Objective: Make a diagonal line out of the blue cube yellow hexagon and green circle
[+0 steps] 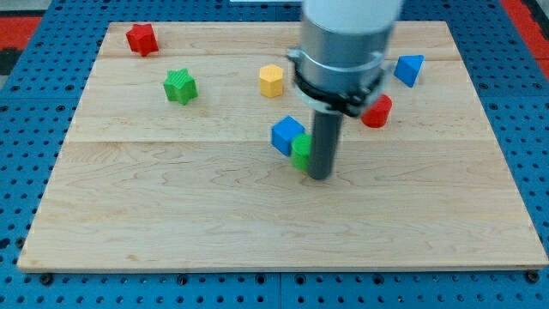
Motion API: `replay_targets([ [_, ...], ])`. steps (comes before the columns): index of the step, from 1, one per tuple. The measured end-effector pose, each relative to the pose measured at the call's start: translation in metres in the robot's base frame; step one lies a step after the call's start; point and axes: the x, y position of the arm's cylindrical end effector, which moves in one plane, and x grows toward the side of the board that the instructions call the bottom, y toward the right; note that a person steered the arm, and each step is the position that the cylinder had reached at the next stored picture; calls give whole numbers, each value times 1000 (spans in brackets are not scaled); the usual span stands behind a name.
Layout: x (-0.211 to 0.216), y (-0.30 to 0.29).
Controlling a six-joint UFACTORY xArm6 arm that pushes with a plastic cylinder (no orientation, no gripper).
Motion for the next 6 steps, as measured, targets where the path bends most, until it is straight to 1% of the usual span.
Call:
replay_targets([
  [1, -56, -59],
  [2, -62, -118],
  [3, -62, -125],
  [4, -86, -46],
  [5, -102, -17],
  [6, -91, -21],
])
